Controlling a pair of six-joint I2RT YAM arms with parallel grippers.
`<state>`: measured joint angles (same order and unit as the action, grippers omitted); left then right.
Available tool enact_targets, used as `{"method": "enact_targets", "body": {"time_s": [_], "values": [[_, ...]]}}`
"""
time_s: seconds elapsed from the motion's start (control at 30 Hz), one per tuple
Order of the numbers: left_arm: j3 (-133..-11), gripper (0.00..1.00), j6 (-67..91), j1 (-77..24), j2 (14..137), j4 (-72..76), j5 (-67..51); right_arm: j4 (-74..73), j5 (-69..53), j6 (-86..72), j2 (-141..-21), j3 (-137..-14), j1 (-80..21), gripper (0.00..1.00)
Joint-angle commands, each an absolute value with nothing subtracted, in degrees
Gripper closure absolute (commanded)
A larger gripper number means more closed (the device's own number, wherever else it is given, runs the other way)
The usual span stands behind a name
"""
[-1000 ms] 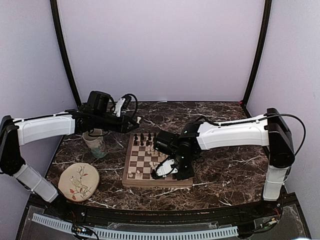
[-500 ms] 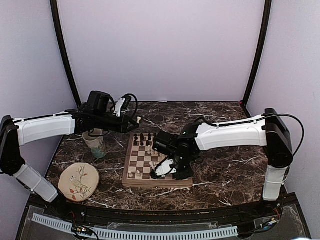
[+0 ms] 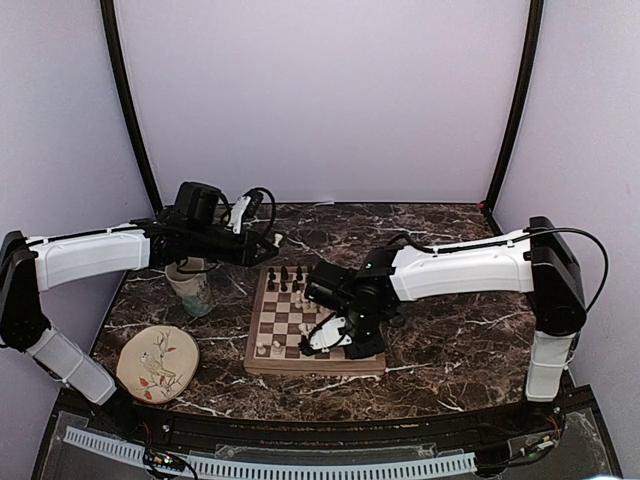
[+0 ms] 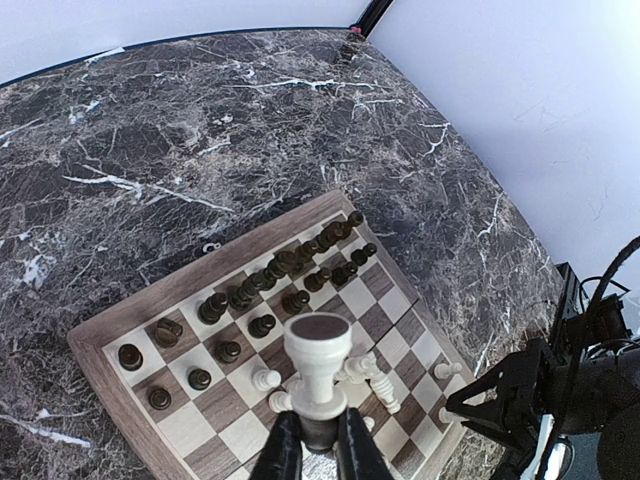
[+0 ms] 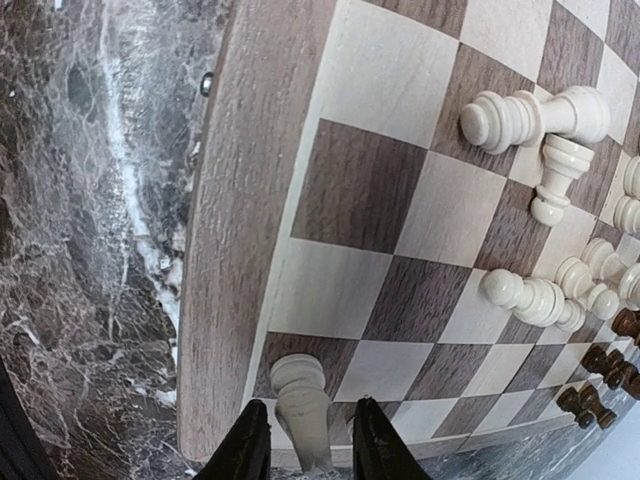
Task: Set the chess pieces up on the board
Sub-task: Place the knight at g1, then pass from the left arm to the right
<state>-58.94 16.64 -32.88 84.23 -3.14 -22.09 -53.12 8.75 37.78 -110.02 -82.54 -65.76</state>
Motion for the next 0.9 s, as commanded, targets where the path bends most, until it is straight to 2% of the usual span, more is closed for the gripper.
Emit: {"method": "enact_targets", "body": {"time_s": [0.0, 0.1, 0.23, 0.37, 0.63, 0.87], "values": [[-58.58, 1.0, 15.81, -32.63, 83.02, -3.44, -23.54, -54.27, 6.06, 36.63, -107.4, -85.67, -66.05, 0.68], [-59.25, 1.0, 15.28, -32.66, 84.67, -4.62, -25.13, -55.73, 2.76, 37.0, -104.72, -88.44, -64.7, 0.62], [-60.91, 1.0, 15.82, -32.69, 86.93, -6.69, -29.17, -57.23, -3.37, 37.18, -101.24, -91.82, -60.58, 0.61], [-64.89, 1.0, 14.74, -33.12, 89.5, -11.24, -36.97, -53.17, -7.42, 36.99, -95.79, -89.65, -56.52, 0.61], [-72.04, 0.99, 13.09, -36.28, 94.76, -22.92, -47.75, -39.34, -5.14, 41.02, -86.74, -80.19, -53.27, 0.6], [-78.1, 0.98, 10.1, -40.14, 98.42, -32.46, -53.72, -38.1, -5.22, 45.88, -88.72, -82.35, -55.32, 0.56]]}}
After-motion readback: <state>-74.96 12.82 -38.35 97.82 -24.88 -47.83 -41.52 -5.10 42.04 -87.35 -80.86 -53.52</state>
